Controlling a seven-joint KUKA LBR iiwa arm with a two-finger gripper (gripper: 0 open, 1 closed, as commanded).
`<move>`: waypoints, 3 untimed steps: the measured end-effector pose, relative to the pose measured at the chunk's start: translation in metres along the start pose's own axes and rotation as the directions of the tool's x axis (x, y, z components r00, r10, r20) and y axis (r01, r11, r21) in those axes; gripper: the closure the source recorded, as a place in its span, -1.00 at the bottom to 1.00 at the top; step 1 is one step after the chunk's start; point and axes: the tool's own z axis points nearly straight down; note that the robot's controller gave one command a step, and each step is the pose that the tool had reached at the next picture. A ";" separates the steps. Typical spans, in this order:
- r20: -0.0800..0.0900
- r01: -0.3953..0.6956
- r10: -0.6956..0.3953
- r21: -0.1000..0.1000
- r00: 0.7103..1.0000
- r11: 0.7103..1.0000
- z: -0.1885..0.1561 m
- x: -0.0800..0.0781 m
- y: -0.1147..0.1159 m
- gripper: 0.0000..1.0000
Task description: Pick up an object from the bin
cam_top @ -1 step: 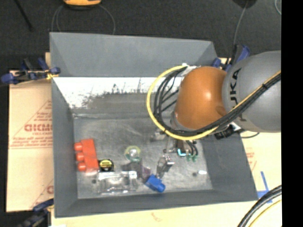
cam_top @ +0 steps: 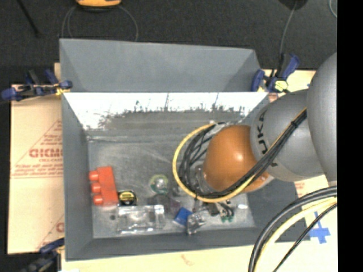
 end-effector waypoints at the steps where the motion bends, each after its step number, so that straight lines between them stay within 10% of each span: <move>1: 0.002 -0.003 0.003 0.000 1.000 1.000 -0.002 -0.001 0.000 1.00; 2: -0.016 0.432 -0.433 -0.009 0.901 0.902 -0.014 0.007 -0.005 1.00; 3: -0.012 0.567 -0.567 -0.008 0.824 0.824 -0.139 -0.020 -0.035 1.00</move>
Offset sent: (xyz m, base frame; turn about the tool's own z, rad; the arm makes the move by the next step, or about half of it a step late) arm 0.0000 0.0000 0.0000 0.0000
